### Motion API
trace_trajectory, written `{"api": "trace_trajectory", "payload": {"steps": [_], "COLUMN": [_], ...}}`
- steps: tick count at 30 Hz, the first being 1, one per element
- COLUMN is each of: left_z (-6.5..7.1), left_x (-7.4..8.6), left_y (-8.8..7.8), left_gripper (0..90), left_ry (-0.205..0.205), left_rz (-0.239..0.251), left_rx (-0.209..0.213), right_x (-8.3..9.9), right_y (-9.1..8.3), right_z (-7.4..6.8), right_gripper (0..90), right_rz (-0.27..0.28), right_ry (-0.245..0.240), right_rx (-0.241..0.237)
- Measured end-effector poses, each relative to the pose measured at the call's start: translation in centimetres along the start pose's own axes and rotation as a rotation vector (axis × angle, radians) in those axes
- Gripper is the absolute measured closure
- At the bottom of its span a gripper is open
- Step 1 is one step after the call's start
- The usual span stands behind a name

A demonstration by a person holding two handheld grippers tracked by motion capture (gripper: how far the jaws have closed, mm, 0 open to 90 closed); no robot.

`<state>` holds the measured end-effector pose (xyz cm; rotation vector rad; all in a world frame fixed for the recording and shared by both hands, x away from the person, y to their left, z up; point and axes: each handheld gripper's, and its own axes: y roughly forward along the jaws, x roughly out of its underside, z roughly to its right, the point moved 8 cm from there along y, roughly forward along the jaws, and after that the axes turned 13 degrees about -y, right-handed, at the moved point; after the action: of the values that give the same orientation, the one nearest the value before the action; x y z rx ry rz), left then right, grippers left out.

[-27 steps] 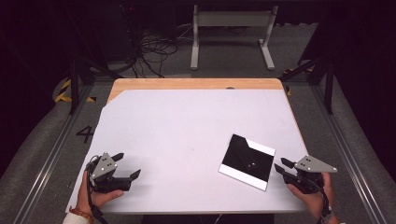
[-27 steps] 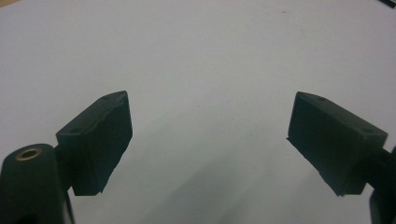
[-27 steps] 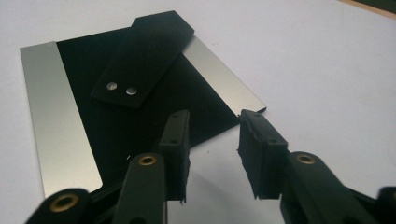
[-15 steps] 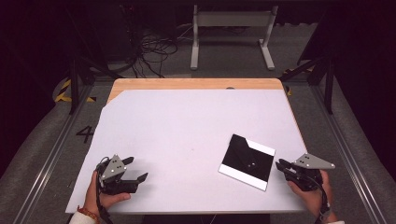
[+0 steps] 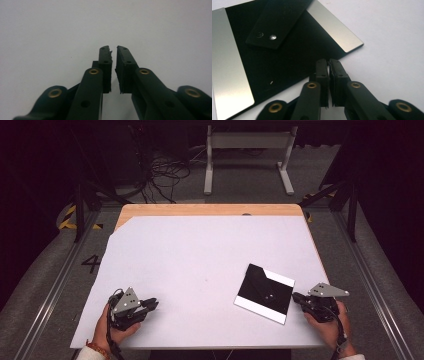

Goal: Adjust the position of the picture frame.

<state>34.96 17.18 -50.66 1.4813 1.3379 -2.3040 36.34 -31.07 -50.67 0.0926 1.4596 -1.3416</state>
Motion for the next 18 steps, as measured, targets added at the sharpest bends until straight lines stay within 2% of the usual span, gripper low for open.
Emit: {"api": "trace_trajectory", "payload": {"steps": [2,4,18], "left_z": [0.11,0.1,0.5], "left_x": [0.03,-0.03,0.0], "left_y": [-0.09,-0.07,0.24], "left_gripper": [89.4,90.0,88.3], "left_ry": [-0.003,0.0,0.008], "left_rz": [-0.002,-0.001,-0.016], "left_rx": [0.008,0.009,0.019], "right_x": [-0.15,-0.21,-0.32], "right_y": [0.09,0.2,0.4], "right_z": [-0.17,-0.31,-0.24], "right_gripper": [89.3,90.0,90.0], "right_rz": [-0.003,0.001,0.005], "right_ry": [-0.006,-0.004,0.015], "right_rx": [-0.004,-0.012,-0.029]}}
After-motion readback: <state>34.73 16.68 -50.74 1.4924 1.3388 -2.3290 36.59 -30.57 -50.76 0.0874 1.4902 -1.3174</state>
